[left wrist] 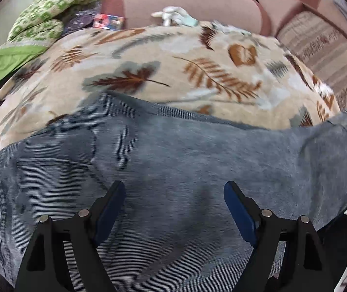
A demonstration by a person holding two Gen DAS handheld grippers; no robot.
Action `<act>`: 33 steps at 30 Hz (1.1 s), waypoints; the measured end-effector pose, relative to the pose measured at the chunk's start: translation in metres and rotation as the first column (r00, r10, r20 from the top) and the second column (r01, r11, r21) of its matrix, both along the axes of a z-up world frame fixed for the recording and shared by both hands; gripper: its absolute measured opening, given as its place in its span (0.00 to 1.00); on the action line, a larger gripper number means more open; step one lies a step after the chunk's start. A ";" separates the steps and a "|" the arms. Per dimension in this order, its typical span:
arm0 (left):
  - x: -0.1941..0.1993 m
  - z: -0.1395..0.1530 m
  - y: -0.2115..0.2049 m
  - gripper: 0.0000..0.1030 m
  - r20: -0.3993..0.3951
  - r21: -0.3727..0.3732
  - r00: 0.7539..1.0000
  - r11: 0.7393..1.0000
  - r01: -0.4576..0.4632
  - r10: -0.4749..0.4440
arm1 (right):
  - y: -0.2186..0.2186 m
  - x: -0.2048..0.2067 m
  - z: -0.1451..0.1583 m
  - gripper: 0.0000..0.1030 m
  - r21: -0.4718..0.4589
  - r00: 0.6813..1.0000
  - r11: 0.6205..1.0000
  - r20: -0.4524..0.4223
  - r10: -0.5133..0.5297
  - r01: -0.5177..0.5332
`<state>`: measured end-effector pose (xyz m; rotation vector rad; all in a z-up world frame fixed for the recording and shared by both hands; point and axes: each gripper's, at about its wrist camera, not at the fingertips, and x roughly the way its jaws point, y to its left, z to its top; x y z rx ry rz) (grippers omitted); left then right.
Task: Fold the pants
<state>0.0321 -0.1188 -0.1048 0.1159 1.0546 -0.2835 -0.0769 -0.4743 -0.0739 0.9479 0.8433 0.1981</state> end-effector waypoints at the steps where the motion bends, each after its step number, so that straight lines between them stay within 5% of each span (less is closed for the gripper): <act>1: 0.002 0.004 0.009 0.82 0.009 -0.007 1.000 1.000 -0.020 0.020 | 0.012 0.004 0.006 0.30 -0.013 0.999 0.999 0.009 0.031 -0.031; 8: 0.012 0.026 0.073 0.82 0.066 -0.079 0.988 0.988 -0.132 0.137 | 0.108 0.026 0.016 0.30 -0.090 0.976 0.972 0.004 0.218 -0.216; 13: 0.018 0.024 0.096 0.82 0.087 -0.111 0.981 0.981 -0.161 0.171 | 0.170 0.036 -0.007 0.34 -0.123 0.942 0.935 -0.092 0.323 -0.332; 16: 0.021 0.020 0.101 0.82 0.083 -0.115 0.982 0.980 -0.159 0.169 | 0.203 0.037 -0.024 0.62 -0.121 0.897 0.895 -0.170 0.408 -0.430; 22: 0.011 0.018 0.090 0.82 0.103 -0.129 0.989 0.987 -0.092 0.106 | 0.217 0.016 -0.009 0.63 -0.146 0.804 0.791 -0.081 0.589 -0.594; 25: 0.000 0.019 0.069 0.82 0.116 -0.142 0.993 0.990 0.004 0.012 | 0.178 0.005 0.004 0.63 -0.122 0.863 0.858 0.020 0.504 -0.498; 29: -0.014 0.014 0.034 0.82 0.126 -0.107 0.987 0.988 0.110 -0.096 | 0.140 0.004 -0.013 0.63 -0.093 0.921 0.916 -0.038 0.388 -0.390; 33: -0.024 -0.012 0.003 0.82 0.095 0.072 0.982 0.985 0.157 -0.164 | 0.129 0.011 -0.049 0.62 -0.005 0.932 0.937 -0.107 0.347 -0.350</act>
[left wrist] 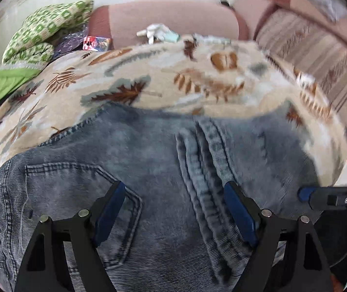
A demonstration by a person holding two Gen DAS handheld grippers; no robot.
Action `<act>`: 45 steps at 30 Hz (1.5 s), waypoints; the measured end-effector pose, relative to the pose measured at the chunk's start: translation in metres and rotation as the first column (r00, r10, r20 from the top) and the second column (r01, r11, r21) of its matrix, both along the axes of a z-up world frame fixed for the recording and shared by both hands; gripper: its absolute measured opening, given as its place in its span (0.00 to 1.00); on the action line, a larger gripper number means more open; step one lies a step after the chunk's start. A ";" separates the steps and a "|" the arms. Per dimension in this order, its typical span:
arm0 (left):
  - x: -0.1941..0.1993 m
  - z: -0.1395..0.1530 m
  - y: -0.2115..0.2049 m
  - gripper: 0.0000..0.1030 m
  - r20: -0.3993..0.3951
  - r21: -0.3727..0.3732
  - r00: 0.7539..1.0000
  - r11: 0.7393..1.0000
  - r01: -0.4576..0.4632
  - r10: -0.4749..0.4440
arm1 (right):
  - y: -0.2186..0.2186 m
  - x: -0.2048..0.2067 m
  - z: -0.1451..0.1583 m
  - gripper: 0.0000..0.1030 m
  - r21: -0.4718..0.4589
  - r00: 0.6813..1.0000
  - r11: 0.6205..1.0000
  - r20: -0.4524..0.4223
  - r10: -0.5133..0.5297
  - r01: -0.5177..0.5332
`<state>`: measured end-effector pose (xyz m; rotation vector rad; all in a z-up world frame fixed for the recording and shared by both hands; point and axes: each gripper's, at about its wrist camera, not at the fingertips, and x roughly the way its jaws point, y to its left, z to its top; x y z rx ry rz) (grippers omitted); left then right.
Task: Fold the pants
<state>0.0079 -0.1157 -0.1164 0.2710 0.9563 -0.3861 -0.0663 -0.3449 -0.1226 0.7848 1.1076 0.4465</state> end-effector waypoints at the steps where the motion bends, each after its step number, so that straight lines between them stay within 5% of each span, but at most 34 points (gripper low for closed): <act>1: -0.001 -0.007 -0.005 0.82 -0.004 0.047 1.000 0.999 0.006 -0.006 | 0.000 0.001 -0.011 0.62 0.002 0.999 1.000 -0.039 0.010 -0.010; 6: 0.005 0.000 0.011 0.82 -0.014 -0.009 1.000 1.000 -0.024 0.023 | -0.007 0.011 -0.011 0.60 0.016 0.998 0.999 -0.056 0.037 -0.036; 11: 0.011 0.005 0.029 0.82 -0.033 -0.102 0.997 0.992 -0.070 0.067 | -0.020 0.027 0.019 0.61 0.042 0.998 0.999 0.062 -0.028 0.025; 15: 0.001 0.010 0.018 0.82 -0.004 -0.134 1.000 0.991 0.001 -0.001 | -0.017 0.058 0.022 0.61 0.038 0.996 0.998 0.064 -0.061 0.059; 19: -0.016 0.004 -0.006 0.82 0.058 -0.045 0.992 0.993 0.113 -0.111 | -0.012 0.092 -0.011 0.61 0.071 0.997 0.996 -0.056 -0.048 0.052; 22: -0.015 -0.006 -0.011 0.82 0.059 0.022 0.992 0.994 0.111 -0.112 | -0.012 0.104 -0.029 0.61 0.098 0.994 0.992 -0.086 -0.068 0.076; 32: -0.005 0.031 0.069 0.82 0.050 -0.133 0.991 0.984 -0.114 0.122 | -0.021 0.068 -0.002 0.62 0.169 0.991 0.984 0.109 -0.077 0.058; 36: -0.007 0.051 0.135 0.82 0.046 -0.161 0.955 0.946 -0.281 0.292 | 0.011 0.065 0.001 0.62 0.156 0.989 0.985 0.138 0.046 -0.067; 39: -0.009 0.063 0.187 0.82 0.025 -0.142 0.910 0.902 -0.407 0.414 | 0.043 0.069 -0.011 0.63 0.038 0.986 0.988 0.072 0.147 -0.150; 42: -0.011 0.072 0.238 0.82 -0.004 -0.145 0.847 0.838 -0.526 0.531 | 0.054 0.066 -0.007 0.63 -0.018 0.978 0.983 0.102 0.182 -0.181; 45: -0.013 0.068 0.282 0.82 -0.088 -0.155 0.769 0.754 -0.638 0.633 | 0.055 0.061 -0.002 0.63 0.061 0.969 0.974 0.133 0.207 -0.217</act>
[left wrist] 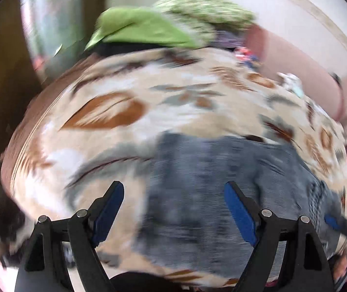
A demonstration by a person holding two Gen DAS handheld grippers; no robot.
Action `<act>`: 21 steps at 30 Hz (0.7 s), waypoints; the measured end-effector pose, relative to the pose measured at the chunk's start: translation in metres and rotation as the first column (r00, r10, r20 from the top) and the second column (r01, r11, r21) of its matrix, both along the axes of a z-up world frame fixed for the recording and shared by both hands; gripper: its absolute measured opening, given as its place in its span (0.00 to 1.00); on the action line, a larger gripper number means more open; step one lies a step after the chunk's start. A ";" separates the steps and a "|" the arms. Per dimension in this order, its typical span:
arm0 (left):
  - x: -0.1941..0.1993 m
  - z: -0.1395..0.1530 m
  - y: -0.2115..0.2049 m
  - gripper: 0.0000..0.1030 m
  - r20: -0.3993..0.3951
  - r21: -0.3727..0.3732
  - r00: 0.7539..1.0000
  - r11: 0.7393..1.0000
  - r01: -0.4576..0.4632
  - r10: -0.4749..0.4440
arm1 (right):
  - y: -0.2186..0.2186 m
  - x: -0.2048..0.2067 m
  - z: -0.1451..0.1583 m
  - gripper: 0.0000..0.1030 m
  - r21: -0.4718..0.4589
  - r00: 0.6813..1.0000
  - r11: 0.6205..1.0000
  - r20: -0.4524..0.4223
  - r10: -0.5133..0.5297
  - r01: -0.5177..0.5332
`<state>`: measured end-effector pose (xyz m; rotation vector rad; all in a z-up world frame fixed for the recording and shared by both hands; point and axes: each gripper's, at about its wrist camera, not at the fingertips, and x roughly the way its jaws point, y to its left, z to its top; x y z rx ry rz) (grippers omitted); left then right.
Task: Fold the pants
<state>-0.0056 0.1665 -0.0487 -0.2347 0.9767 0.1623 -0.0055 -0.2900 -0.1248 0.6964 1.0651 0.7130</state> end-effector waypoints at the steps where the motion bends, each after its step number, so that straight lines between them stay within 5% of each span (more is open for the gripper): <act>1: -0.003 -0.002 0.012 0.82 -0.016 -0.033 0.999 0.999 -0.034 0.034 | 0.002 -0.003 0.002 0.63 0.011 1.000 1.000 0.021 0.016 -0.017; 6: -0.017 -0.015 0.027 0.82 -0.060 -0.086 0.993 0.990 -0.108 0.103 | 0.021 -0.019 0.021 0.63 0.018 0.983 0.993 0.150 0.109 -0.113; 12: -0.007 -0.031 0.006 0.82 -0.139 -0.050 0.983 0.990 -0.132 0.124 | 0.044 -0.038 0.032 0.63 -0.181 0.954 0.979 0.262 0.145 -0.099; 16: 0.000 -0.045 -0.008 0.82 -0.197 -0.017 0.975 0.994 -0.110 0.105 | 0.052 -0.041 0.028 0.63 -0.333 0.956 0.941 0.250 0.156 -0.067; 19: 0.009 -0.057 -0.020 0.82 -0.230 0.017 0.968 0.995 -0.096 0.097 | 0.056 -0.036 0.011 0.63 -0.444 0.967 0.889 0.156 0.201 -0.113; 21: 0.009 -0.061 -0.023 0.82 -0.233 0.028 0.965 0.993 -0.114 0.117 | 0.058 -0.040 0.013 0.63 -0.472 0.952 0.873 0.195 0.236 -0.120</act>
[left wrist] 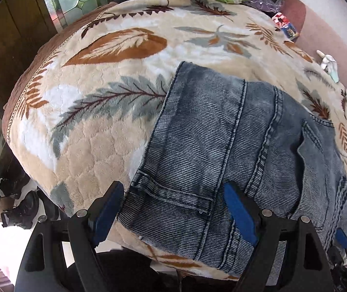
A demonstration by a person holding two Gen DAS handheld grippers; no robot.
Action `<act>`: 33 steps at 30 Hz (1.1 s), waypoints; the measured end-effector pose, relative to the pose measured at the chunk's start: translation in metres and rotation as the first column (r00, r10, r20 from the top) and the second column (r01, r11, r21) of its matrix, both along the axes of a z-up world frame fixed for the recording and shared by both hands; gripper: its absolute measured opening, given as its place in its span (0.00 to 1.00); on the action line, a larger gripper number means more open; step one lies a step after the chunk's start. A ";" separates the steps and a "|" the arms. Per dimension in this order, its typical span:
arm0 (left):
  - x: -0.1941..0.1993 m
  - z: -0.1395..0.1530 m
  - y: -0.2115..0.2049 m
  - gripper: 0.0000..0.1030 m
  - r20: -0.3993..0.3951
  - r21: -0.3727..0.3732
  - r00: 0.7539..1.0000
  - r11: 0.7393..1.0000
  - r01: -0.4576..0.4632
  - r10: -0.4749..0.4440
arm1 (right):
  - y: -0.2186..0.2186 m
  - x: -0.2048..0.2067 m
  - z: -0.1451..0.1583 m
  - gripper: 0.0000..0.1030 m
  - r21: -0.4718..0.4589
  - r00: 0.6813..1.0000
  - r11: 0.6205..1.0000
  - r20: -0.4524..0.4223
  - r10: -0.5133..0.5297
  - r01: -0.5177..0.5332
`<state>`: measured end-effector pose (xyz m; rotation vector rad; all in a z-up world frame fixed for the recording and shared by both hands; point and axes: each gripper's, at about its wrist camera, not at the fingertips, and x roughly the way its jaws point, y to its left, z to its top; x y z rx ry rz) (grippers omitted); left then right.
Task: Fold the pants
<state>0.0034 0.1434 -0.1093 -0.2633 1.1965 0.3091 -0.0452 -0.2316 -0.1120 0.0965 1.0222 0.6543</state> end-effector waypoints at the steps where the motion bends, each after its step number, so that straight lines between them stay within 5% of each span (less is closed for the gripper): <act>1: -0.001 0.000 -0.001 0.82 0.011 0.005 1.000 1.000 -0.008 0.007 | 0.001 -0.001 0.000 0.63 -0.012 1.000 1.000 0.005 0.012 -0.012; 6: -0.002 0.002 -0.015 0.82 0.054 0.110 0.997 0.993 0.053 -0.059 | -0.008 -0.002 -0.002 0.63 0.014 0.999 0.999 0.016 0.037 -0.037; 17: -0.047 0.010 -0.007 0.82 0.171 0.058 0.966 0.981 0.186 -0.193 | -0.004 -0.009 -0.008 0.78 0.061 0.990 0.991 0.082 0.115 -0.120; 20: -0.046 -0.009 -0.010 0.83 0.125 0.067 0.966 0.973 0.219 -0.226 | -0.004 -0.010 -0.006 0.78 0.081 0.997 0.995 0.051 0.060 -0.064; 24: -0.040 -0.018 0.010 0.86 0.114 -0.070 0.976 0.978 0.197 -0.188 | -0.013 -0.007 0.008 0.78 0.199 0.999 0.980 -0.048 -0.010 0.019; 29: -0.050 0.003 0.017 0.85 0.180 -0.037 0.961 0.974 0.221 -0.211 | -0.032 -0.020 0.064 0.78 0.254 0.991 0.966 0.111 -0.073 0.042; 33: -0.056 0.001 0.033 0.85 0.186 -0.136 0.970 0.974 0.183 -0.156 | -0.047 -0.012 0.071 0.78 0.242 0.977 0.960 0.124 -0.176 0.142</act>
